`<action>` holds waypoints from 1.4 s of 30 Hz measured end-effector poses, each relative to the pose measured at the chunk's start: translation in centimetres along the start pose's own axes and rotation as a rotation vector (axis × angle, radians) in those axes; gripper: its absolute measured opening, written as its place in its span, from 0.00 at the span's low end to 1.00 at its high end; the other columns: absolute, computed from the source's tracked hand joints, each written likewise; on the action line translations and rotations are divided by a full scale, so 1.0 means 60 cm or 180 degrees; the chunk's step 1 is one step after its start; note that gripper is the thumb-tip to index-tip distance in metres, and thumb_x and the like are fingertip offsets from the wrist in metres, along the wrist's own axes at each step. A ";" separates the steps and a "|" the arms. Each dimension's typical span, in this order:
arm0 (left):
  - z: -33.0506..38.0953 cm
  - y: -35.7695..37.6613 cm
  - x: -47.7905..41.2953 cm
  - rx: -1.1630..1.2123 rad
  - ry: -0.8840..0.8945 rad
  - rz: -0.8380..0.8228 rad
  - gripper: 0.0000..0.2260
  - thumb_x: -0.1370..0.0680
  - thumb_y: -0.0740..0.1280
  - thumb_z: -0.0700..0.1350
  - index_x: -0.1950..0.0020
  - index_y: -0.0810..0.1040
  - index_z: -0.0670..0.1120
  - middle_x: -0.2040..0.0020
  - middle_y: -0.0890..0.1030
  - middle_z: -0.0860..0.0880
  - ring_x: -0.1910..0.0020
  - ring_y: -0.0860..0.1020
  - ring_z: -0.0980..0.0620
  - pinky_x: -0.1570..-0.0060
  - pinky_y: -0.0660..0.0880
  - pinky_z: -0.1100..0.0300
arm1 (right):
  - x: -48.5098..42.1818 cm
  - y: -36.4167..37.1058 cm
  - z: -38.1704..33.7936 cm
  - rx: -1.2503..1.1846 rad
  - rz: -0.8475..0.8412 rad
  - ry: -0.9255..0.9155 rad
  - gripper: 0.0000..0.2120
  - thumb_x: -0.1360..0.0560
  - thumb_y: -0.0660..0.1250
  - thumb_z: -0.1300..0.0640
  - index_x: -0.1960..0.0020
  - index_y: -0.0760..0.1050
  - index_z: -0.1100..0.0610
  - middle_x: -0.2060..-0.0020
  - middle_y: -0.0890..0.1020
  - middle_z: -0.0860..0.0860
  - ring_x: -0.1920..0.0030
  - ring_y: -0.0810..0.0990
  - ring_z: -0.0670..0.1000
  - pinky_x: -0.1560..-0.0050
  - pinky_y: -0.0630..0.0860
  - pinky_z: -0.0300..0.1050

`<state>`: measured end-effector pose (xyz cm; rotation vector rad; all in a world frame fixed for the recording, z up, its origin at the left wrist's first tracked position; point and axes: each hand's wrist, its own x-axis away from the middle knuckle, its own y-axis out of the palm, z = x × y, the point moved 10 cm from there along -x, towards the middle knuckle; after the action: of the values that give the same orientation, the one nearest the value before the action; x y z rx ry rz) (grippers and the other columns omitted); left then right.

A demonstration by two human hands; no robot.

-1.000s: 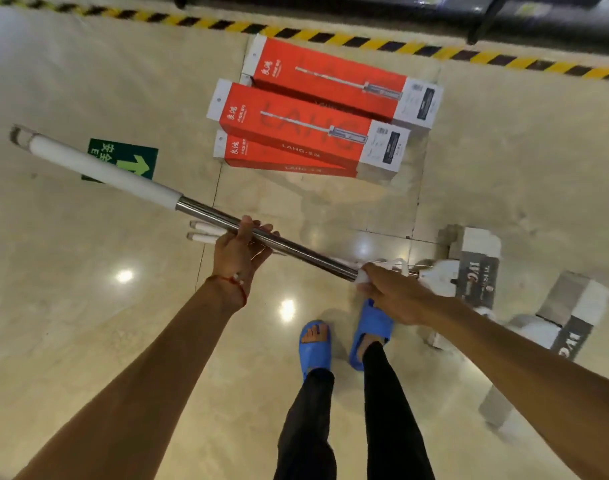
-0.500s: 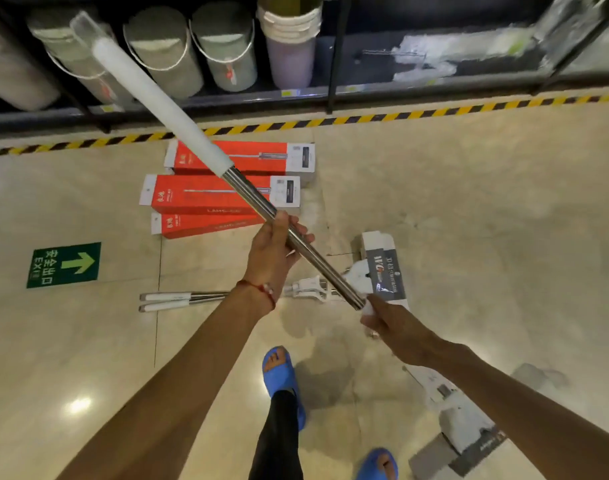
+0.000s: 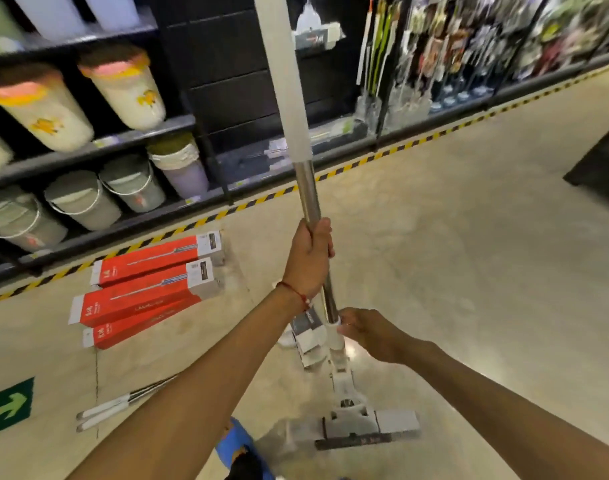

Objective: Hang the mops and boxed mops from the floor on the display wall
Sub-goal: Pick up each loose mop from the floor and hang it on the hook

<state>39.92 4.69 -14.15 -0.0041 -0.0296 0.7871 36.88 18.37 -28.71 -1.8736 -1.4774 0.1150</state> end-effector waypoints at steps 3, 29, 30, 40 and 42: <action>0.036 0.072 0.005 -0.0371 0.0151 -0.0358 0.09 0.13 0.57 0.45 0.52 0.69 0.47 0.62 0.71 0.50 0.64 0.72 0.55 0.57 0.74 0.60 | 0.061 -0.125 -0.018 -0.0129 0.0456 0.0021 0.16 0.16 0.63 0.50 0.33 0.79 0.56 0.36 0.81 0.47 0.38 0.81 0.49 0.34 0.76 0.51; 0.201 0.304 -0.466 -0.1604 0.0491 -0.1994 0.23 0.21 0.54 0.65 0.51 0.76 0.47 0.54 0.79 0.50 0.53 0.78 0.54 0.41 0.74 0.57 | -0.130 -0.876 -0.331 -0.1085 0.2342 -0.1334 0.10 0.14 0.60 0.54 0.38 0.73 0.58 0.45 0.82 0.58 0.46 0.81 0.55 0.48 0.78 0.39; 0.204 0.316 -0.491 -0.1594 0.0485 -0.1941 0.25 0.21 0.52 0.68 0.51 0.76 0.49 0.54 0.81 0.49 0.51 0.80 0.51 0.39 0.75 0.54 | -0.146 -0.898 -0.326 -0.1066 0.2368 -0.1338 0.10 0.14 0.61 0.54 0.38 0.74 0.59 0.46 0.82 0.57 0.47 0.81 0.54 0.48 0.78 0.40; 0.246 0.483 -0.755 -0.1181 0.0027 -0.1631 0.37 0.22 0.50 0.68 0.47 0.82 0.37 0.49 0.87 0.46 0.47 0.85 0.50 0.34 0.78 0.47 | -0.328 -1.185 -0.256 -0.0882 0.2415 -0.1461 0.08 0.14 0.59 0.52 0.39 0.70 0.56 0.51 0.77 0.48 0.52 0.79 0.47 0.54 0.77 0.36; 0.263 0.513 -0.813 -0.1141 -0.0098 -0.1478 0.38 0.21 0.49 0.69 0.51 0.84 0.38 0.50 0.88 0.46 0.48 0.86 0.50 0.34 0.78 0.47 | -0.373 -1.249 -0.248 -0.0876 0.2316 -0.1531 0.08 0.14 0.60 0.51 0.38 0.69 0.54 0.46 0.78 0.53 0.46 0.80 0.53 0.48 0.81 0.43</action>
<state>-16.75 -8.23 -0.07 -0.3147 -0.1940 0.3095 -23.76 -3.23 18.13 -2.6709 -1.0481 0.7829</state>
